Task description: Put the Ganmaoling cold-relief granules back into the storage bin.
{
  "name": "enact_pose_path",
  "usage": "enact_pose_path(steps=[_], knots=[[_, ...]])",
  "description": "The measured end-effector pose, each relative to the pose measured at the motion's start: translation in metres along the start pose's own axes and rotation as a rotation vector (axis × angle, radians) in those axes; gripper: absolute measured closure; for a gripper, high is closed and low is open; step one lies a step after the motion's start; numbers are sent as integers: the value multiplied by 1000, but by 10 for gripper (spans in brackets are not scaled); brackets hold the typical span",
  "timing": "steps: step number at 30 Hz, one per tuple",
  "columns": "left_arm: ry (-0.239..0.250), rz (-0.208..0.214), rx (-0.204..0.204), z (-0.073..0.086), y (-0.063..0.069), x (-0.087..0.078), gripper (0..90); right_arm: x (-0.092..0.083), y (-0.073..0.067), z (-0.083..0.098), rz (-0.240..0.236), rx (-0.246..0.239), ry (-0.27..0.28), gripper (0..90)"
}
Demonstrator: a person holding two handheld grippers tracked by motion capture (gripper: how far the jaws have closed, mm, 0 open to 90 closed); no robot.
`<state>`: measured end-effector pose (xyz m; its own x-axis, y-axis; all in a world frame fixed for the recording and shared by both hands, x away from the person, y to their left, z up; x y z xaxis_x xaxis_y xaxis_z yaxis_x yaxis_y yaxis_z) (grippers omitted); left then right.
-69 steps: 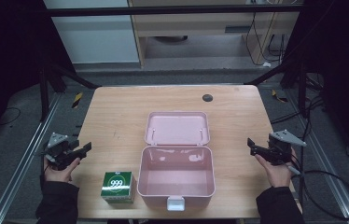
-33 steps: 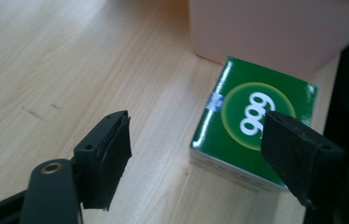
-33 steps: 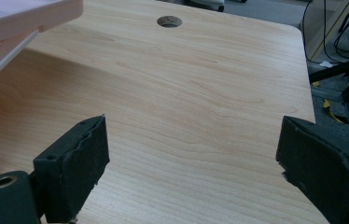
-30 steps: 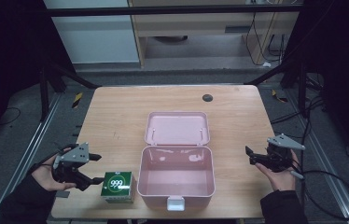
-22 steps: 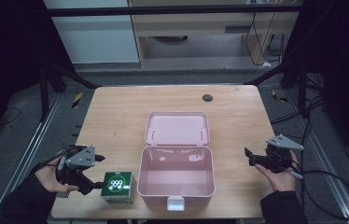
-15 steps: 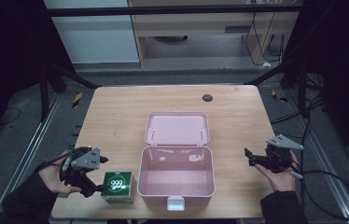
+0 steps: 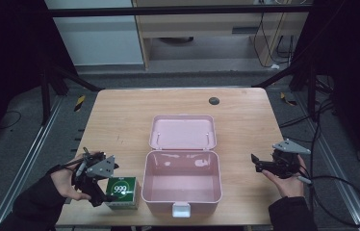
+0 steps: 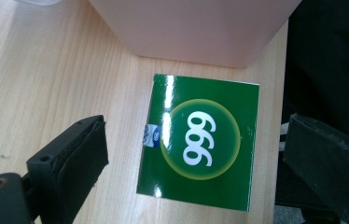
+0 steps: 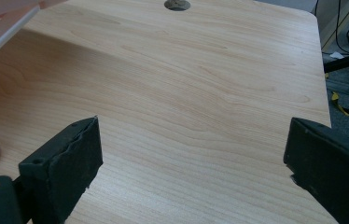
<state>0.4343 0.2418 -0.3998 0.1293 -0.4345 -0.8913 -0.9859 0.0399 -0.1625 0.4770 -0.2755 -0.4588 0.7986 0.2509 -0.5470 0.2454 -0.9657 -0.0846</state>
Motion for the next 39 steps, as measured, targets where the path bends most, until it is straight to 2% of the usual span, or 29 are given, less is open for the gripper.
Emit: enact_pose_path(steps=[6,8,14,20,28,39], knots=[[-42,14,7,-2,0,10,43,0,0,0,1,-1,-2,45],[-79,18,9,-2,-1,15,36,0,0,0,2,1,-6,41],[-64,24,5,-3,-1,22,32,2,-1,1,1,0,-23,33],[-71,36,-14,5,3,32,29,2,0,1,7,-8,-26,30],[-49,23,-20,11,4,46,27,5,-2,3,9,-25,-36,28],[-55,57,-55,27,3,66,40,7,-2,4,10,-33,-51,26]])
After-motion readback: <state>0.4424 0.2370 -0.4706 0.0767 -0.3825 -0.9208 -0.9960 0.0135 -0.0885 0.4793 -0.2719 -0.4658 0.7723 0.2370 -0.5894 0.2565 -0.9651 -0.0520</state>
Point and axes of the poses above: each handheld gripper's, and its own axes: x roughly forward along the jaws, z roughly out of its underside, y roughly to its right, the point moved 3 cm from there along x, roughly forward along the jaws, and after that the axes turned 9 degrees about x, right-handed, at the moved point
